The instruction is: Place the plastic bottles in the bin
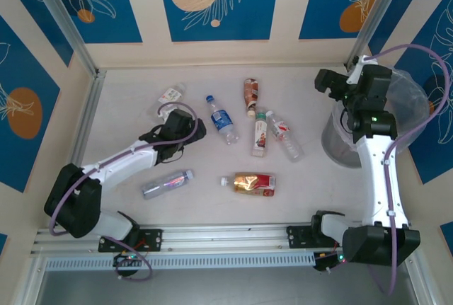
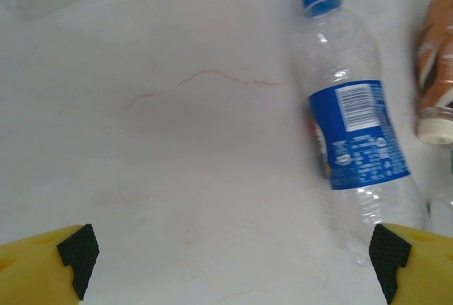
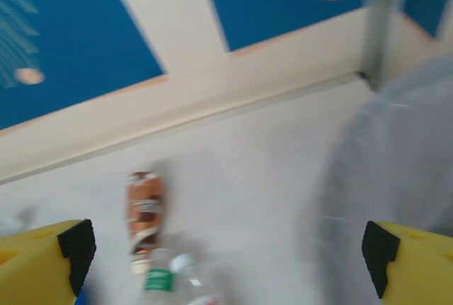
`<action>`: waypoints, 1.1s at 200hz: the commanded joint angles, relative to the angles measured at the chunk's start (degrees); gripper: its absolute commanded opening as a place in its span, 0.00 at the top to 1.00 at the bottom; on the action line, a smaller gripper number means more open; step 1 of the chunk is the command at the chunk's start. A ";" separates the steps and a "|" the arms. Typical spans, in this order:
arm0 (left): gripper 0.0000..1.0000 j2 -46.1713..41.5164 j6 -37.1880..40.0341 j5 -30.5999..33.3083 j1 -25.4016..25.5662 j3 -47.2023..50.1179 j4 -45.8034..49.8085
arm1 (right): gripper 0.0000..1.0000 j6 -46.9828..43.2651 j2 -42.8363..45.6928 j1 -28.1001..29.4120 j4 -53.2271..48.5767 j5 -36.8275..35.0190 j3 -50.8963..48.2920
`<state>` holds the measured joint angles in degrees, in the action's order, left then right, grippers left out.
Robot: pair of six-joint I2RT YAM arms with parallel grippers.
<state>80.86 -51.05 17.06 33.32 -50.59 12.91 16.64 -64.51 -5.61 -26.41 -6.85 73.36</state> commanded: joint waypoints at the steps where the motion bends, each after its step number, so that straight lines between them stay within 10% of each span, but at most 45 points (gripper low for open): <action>1: 0.00 -2.98 -5.51 1.52 -1.07 -0.51 9.32 | 0.01 2.47 1.93 3.14 5.20 9.06 -1.65; 81: 0.00 -16.22 -20.20 5.68 -1.31 3.09 24.01 | 0.01 7.16 -3.23 16.43 15.56 12.60 -8.77; 128: 0.01 -21.78 -47.56 1.59 -1.36 3.92 42.58 | 0.01 7.57 -7.49 19.68 16.83 11.03 -8.95; 220: 0.01 -31.75 -69.84 -2.95 -1.39 18.62 40.26 | 0.01 3.97 -7.83 21.35 13.44 7.68 -9.19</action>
<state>51.35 -113.40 14.98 32.47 -33.67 50.24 22.61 -73.25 15.35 -11.44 2.70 64.75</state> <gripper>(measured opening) 0.995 0.994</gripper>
